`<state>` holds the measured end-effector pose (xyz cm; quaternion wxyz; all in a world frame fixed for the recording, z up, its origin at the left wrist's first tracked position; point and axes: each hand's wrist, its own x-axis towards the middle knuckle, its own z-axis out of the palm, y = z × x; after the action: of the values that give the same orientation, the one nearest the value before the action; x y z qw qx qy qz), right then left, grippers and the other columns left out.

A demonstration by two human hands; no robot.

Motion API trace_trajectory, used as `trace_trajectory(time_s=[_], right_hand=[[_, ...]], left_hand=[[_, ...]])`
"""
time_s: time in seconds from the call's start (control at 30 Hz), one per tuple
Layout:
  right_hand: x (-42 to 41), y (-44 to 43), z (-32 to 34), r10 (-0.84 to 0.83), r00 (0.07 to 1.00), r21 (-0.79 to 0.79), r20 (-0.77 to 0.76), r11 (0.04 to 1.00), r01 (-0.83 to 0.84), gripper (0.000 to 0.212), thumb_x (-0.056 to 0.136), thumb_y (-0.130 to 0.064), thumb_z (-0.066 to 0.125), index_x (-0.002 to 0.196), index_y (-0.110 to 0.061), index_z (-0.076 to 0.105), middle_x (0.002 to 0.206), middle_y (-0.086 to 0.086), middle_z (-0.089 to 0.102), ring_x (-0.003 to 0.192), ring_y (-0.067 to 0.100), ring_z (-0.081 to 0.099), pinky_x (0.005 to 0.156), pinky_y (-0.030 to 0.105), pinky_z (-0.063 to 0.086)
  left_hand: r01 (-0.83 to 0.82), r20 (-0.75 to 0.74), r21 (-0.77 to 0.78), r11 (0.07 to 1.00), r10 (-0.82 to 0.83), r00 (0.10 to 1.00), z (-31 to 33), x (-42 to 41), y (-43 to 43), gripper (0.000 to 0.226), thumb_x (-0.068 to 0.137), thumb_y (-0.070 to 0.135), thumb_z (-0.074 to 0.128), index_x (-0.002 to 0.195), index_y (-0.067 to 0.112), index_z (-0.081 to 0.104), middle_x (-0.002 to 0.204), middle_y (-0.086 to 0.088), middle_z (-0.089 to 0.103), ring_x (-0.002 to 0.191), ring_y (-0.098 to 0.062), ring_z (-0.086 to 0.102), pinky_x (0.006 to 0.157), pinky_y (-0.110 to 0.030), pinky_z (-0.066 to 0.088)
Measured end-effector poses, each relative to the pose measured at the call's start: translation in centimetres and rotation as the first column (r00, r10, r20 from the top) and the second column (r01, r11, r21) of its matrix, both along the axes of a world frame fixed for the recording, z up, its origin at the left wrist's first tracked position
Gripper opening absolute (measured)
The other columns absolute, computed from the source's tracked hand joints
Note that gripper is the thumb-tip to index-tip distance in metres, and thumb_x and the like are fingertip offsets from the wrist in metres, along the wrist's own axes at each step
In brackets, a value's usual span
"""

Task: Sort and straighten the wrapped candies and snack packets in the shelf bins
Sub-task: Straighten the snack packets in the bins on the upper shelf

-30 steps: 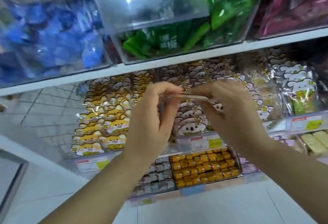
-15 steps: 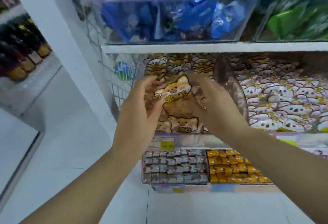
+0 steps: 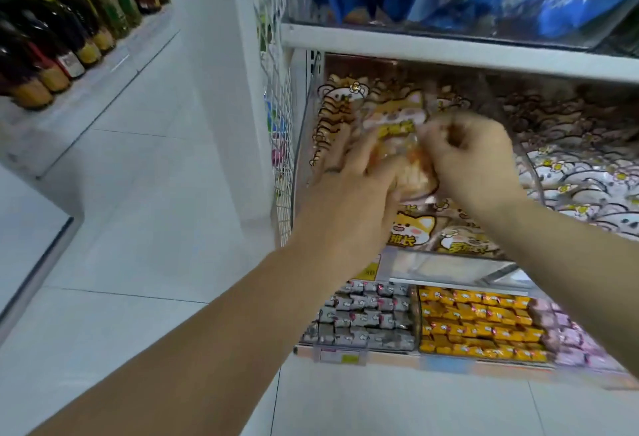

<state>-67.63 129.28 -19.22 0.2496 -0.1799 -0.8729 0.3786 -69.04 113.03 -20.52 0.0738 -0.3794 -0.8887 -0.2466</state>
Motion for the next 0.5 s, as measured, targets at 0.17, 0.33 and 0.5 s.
trace_trajectory(time_s=[0.17,0.33,0.5], right_hand=[[-1.0,2.1,0.0,-0.117,0.989,0.138,0.091,0.985,0.103,0.016,0.087,-0.015,0.055,0.1,-0.005,0.059,0.087,0.017,0.064,0.076,0.023,0.057,0.065,0.028,0.04],[-0.9,1.3,-0.1,0.024,0.933,0.244,0.36,0.963,-0.119,0.026,0.085,-0.026,0.062,0.1,-0.006,0.057,0.075,0.008,0.063,0.079,0.029,0.059,0.068,0.033,0.044],[-2.8,2.0,-0.3,-0.024,0.93,0.406,0.367,0.904,-0.137,0.028,0.082,-0.033,0.062,0.1,-0.013,0.057,0.099,0.012,0.054,0.1,0.031,0.054,0.076,0.028,0.041]], left_hand=[[0.098,-0.015,-0.141,0.985,-0.101,0.995,-0.5,0.7,0.1,0.045,0.098,0.036,0.041,0.141,0.024,0.04,0.154,-0.004,0.026,0.14,-0.029,0.026,0.114,-0.048,0.016],[0.016,0.051,-0.086,0.996,-0.012,0.999,0.5,-0.7,0.9,0.044,0.099,0.038,0.034,0.142,0.028,0.035,0.154,0.001,0.024,0.142,-0.023,0.019,0.115,-0.048,0.019],[0.028,0.193,-0.304,0.952,0.033,0.981,0.4,-3.0,2.0,0.049,0.099,0.048,0.02,0.147,0.04,0.016,0.159,0.006,0.005,0.146,-0.028,0.005,0.117,-0.049,0.008]])
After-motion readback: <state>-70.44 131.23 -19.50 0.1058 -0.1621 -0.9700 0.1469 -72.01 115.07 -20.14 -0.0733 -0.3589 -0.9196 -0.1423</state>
